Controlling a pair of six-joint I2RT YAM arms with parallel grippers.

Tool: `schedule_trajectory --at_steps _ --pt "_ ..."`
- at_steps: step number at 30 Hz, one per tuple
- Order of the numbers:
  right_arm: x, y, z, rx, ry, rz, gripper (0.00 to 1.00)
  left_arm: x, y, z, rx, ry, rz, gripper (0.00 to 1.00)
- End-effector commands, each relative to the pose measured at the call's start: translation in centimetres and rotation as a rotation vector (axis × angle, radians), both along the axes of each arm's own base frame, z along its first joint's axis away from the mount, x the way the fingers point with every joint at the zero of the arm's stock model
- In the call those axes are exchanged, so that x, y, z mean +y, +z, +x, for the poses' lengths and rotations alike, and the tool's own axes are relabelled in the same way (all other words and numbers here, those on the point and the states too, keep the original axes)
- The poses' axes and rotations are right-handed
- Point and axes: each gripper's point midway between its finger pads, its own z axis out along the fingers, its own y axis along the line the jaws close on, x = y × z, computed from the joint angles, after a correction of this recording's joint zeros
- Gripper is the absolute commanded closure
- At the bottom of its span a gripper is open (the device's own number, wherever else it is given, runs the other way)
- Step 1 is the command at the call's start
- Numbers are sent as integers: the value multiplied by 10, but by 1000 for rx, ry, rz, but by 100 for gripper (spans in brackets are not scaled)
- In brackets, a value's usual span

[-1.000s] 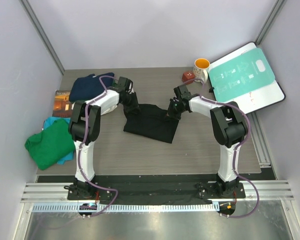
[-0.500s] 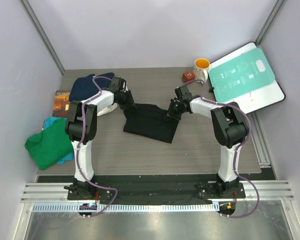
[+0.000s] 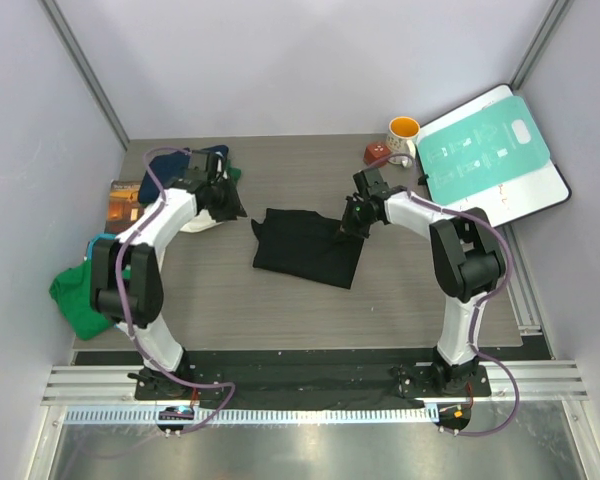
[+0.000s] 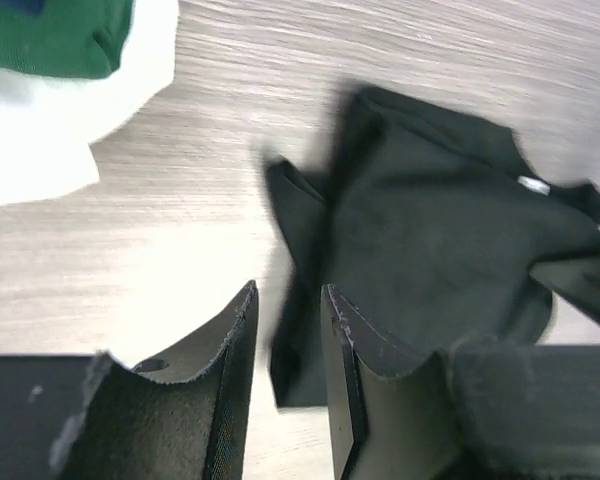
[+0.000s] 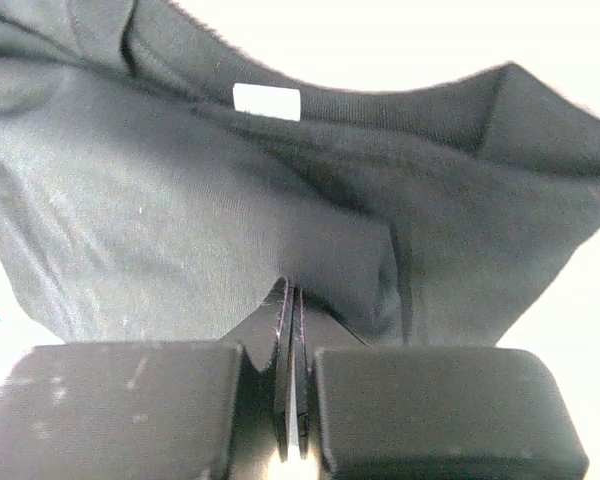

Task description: Fold and stack the t-shirts

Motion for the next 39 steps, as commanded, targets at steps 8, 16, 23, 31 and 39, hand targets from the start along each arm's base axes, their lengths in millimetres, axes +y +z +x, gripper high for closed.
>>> schedule_trajectory --at_steps 8,16,23,31,39 --pt "17 51 38 -98 66 4 96 -30 -16 -62 72 -133 -74 67" --pt "22 16 52 -44 86 -24 98 -47 -50 -80 124 -166 -67 68" --pt "14 -4 42 1 88 -65 98 -49 -56 -82 137 -172 -59 68" --pt "-7 -28 22 51 71 -149 99 -40 -92 -109 240 -165 17 69" --pt "-18 -30 17 62 57 -160 99 -21 -114 -131 351 -135 136 71"
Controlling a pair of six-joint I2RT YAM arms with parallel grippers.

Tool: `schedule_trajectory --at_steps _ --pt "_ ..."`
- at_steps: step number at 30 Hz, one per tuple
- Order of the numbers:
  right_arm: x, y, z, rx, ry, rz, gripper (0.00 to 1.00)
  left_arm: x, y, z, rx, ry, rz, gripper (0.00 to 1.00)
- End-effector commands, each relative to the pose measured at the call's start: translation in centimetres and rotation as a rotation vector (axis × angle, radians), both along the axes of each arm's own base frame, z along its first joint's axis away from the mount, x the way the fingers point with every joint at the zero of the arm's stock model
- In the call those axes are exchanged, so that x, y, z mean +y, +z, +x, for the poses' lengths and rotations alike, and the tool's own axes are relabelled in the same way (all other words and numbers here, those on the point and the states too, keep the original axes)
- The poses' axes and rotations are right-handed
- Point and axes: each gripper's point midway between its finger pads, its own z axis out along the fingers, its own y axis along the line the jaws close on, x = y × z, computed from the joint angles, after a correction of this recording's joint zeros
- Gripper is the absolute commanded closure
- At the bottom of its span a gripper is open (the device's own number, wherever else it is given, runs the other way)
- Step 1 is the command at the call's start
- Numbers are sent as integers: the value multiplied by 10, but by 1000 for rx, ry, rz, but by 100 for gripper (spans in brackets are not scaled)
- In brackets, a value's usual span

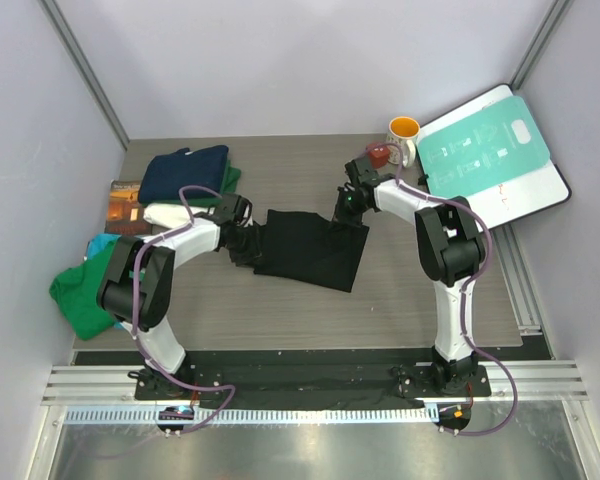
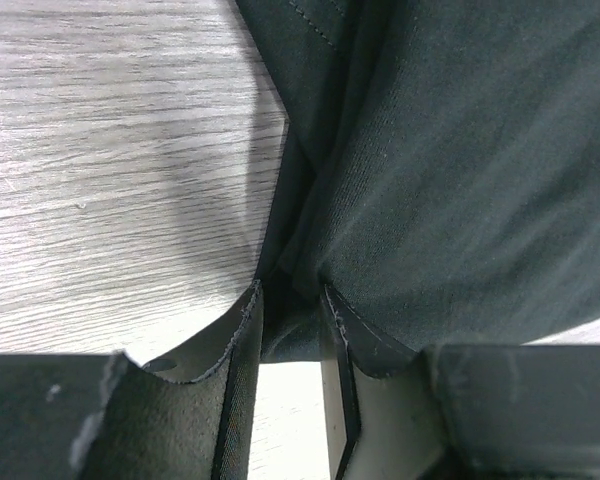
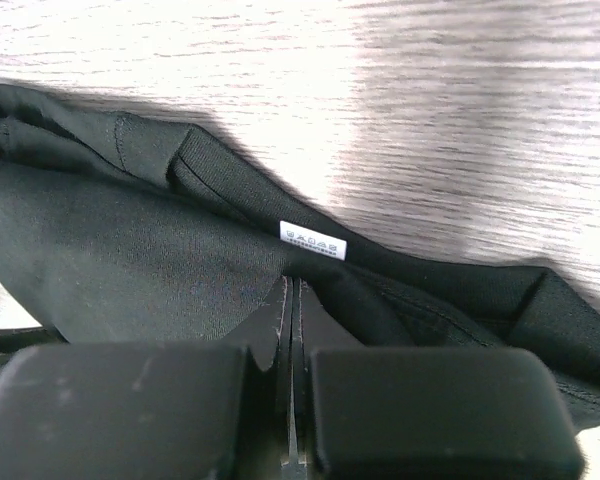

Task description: Fold and stack the t-shirts

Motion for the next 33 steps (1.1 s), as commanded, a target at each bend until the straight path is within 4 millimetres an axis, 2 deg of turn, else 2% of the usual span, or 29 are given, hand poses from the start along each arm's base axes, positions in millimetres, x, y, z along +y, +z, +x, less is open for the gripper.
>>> schedule_trajectory --at_steps 1,4,7,10,13,16,17,19,20,21,24,26,27,29,30,33 --pt "-29 -20 -21 70 -10 -120 99 28 -31 -30 142 28 174 71" --pt "-34 -17 -20 64 -17 -122 99 42 -31 -35 161 50 249 70" --pt "-40 -16 -20 64 -24 -124 99 59 -29 -49 212 51 329 69" --pt "-44 -18 -22 71 -21 -122 99 61 -17 -53 202 46 310 66" --pt "-43 -21 -25 82 -4 -114 98 63 6 -38 127 87 220 48" --pt "-41 -25 -25 88 7 -108 98 76 16 -11 68 155 142 43" --pt "-39 -26 -25 92 11 -101 98 79 17 -3 75 175 69 42" --pt "-37 -29 -24 99 21 -94 98 82 12 16 93 189 -23 42" --pt "-36 -28 -23 97 24 -89 98 65 18 19 118 166 -144 43" --pt "-34 -28 -23 98 35 -82 98 59 22 31 104 168 -190 43" --pt "-32 -24 -21 90 44 -74 98 38 31 42 76 120 -316 42" --pt "-31 -19 -17 73 51 -69 98 31 33 43 69 86 -368 40" --pt "-30 -16 -16 65 54 -63 98 20 41 44 67 44 -441 40" --pt "-28 -10 -13 52 56 -53 98 11 34 42 125 36 -516 41" --pt "-27 -9 -12 49 61 -49 98 4 36 44 124 14 -578 41" --pt "-24 -10 -11 55 68 -38 98 -1 25 47 147 26 -616 40"
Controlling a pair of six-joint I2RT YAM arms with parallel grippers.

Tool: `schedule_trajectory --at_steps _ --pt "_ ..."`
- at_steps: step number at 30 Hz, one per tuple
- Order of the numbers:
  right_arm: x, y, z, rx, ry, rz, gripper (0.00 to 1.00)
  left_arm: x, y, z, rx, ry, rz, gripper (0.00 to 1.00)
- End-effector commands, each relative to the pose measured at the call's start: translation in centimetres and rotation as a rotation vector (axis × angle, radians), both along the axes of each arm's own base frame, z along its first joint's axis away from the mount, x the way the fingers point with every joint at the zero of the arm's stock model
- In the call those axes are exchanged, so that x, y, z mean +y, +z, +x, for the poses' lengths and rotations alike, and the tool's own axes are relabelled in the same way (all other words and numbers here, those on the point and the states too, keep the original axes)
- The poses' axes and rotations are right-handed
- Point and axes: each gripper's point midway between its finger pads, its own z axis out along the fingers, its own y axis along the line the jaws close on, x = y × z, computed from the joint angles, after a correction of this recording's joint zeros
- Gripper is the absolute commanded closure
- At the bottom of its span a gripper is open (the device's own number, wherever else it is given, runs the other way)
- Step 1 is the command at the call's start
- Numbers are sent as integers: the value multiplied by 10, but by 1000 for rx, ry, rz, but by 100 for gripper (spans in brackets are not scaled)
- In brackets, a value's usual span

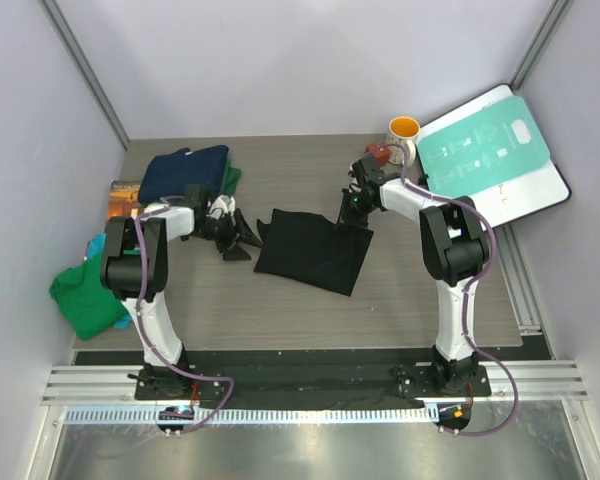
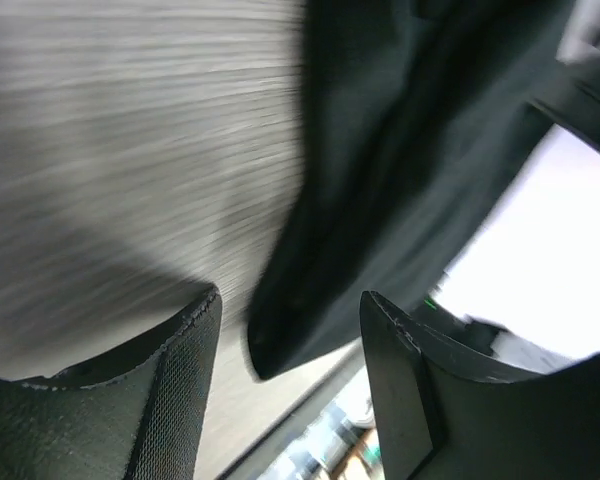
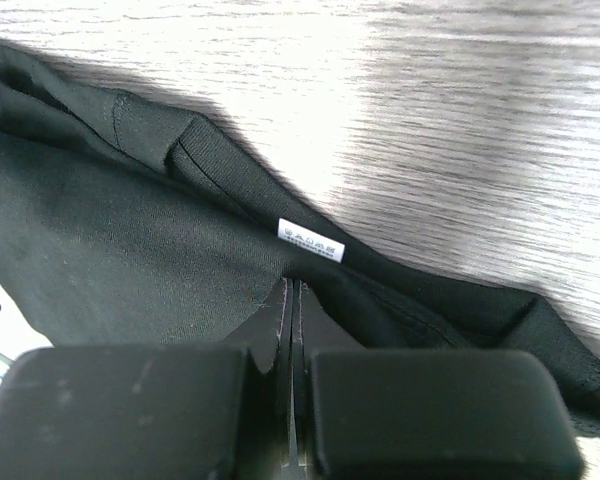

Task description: Fold and stack the t-shirts

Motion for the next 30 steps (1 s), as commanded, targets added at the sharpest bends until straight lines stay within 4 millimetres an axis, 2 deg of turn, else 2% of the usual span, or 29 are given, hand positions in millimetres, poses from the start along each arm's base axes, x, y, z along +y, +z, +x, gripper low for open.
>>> schedule_trajectory --at_steps 1,6,14,17,20,23,25,29,30 --pt "-9 -11 -4 42 19 -41 98 -24 11 9 -34 -54 -206 40" --pt "-8 -15 -9 54 32 -38 98 -26 -10 12 -9 -68 -225 40" --pt "0 -20 -13 72 60 -41 98 -19 -48 32 5 -74 -75 40" --pt "6 -18 -10 67 71 -38 98 -28 -60 32 10 -123 -14 40" --pt "14 -18 -9 69 83 -39 99 -48 -70 25 22 -180 17 40" --pt "20 -17 -7 67 92 -35 99 -71 -77 10 34 -252 37 40" --pt "21 -17 -7 72 94 -33 99 -76 -81 2 41 -270 56 40" --pt "22 -17 -6 73 90 -30 99 -85 -85 -26 80 -305 64 41" --pt "21 -18 -7 76 89 -31 99 -86 -81 -29 72 -308 67 41"
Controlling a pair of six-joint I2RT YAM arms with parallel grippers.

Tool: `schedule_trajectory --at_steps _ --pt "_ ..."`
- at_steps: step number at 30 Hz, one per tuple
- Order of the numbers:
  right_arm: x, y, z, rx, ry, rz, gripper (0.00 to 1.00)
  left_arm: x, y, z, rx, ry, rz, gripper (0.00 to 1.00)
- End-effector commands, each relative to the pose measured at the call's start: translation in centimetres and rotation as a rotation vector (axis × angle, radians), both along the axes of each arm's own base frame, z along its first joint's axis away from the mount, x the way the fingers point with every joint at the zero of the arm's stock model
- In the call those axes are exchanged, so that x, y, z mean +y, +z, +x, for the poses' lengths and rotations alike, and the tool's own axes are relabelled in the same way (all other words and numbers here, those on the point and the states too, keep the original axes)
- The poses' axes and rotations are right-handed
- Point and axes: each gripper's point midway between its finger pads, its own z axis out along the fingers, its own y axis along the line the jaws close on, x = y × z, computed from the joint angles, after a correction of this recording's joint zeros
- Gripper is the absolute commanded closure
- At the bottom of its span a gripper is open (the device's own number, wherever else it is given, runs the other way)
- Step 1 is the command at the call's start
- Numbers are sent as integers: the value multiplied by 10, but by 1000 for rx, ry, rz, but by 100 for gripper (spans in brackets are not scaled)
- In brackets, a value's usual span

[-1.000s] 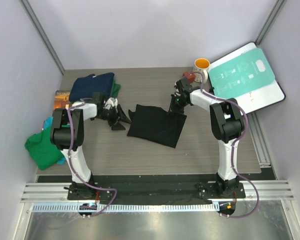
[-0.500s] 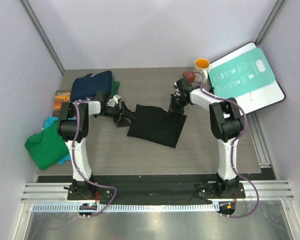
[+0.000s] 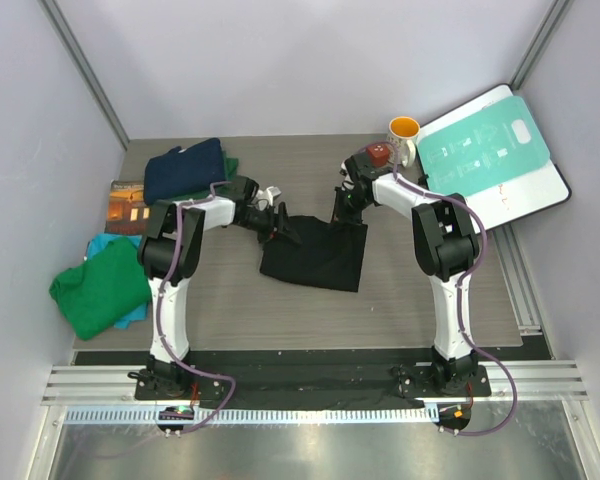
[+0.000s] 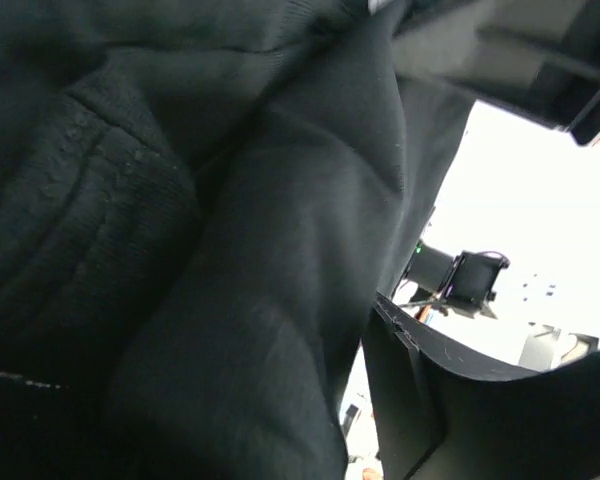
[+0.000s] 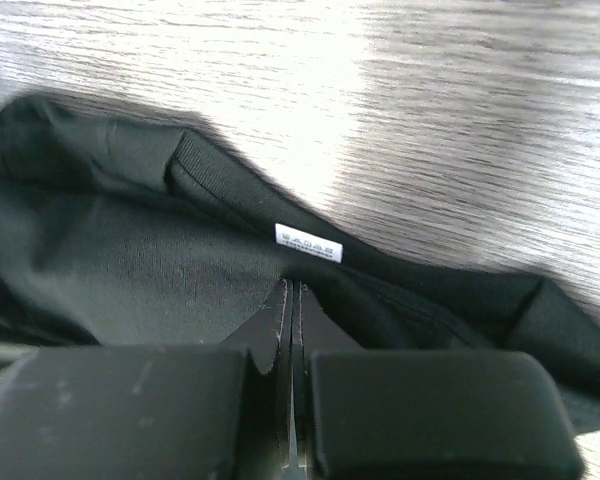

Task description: Fold and stack the t-shirts

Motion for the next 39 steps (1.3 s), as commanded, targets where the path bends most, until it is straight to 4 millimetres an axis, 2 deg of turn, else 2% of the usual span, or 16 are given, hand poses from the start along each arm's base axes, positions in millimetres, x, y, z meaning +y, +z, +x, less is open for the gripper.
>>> schedule_trajectory --at_steps 1,4,7,11,16,18,21,23,27,29,30,31,33,34,35,39 --pt "1 -18 -9 38 19 -40 99 26 -78 -45 66 -10 294 41" --pt "0 -21 -8 43 12 -43 99 31 -75 -56 67 1 310 44" --pt "0 -22 -9 46 10 -47 99 34 -71 -57 60 18 331 55" --pt "-4 -22 -11 42 7 -62 99 45 -68 -56 24 45 398 80" --pt "-8 -17 -19 39 10 -64 98 52 -56 -51 -22 84 435 100" --pt "-10 -17 -24 46 8 -65 93 53 -50 -47 -40 99 439 100" --pt "-11 -4 -25 22 1 -56 81 52 -44 -43 -55 113 437 100" --pt "-13 13 -22 -12 -16 -43 75 53 -40 -40 -64 121 447 100" --pt "-27 47 -11 -79 -72 -24 73 68 -30 -39 -85 132 532 100" --pt "-41 66 -5 -121 -106 -18 72 88 -24 -39 -98 133 648 100" --pt "-45 72 -3 -134 -115 -18 71 93 -10 -31 -138 150 680 100" --pt "-50 75 -2 -143 -123 -20 71 106 -6 -38 -119 141 750 100" --pt "-58 82 -1 -156 -134 -21 71 131 7 -31 -171 158 886 100" --pt "-60 81 -2 -154 -132 -26 71 143 22 -28 -194 175 945 100" --pt "-64 79 -3 -149 -136 -47 71 160 30 -24 -220 199 1035 100" --pt "-62 69 -9 -102 -143 -46 72 187 61 -30 -228 269 1160 100"
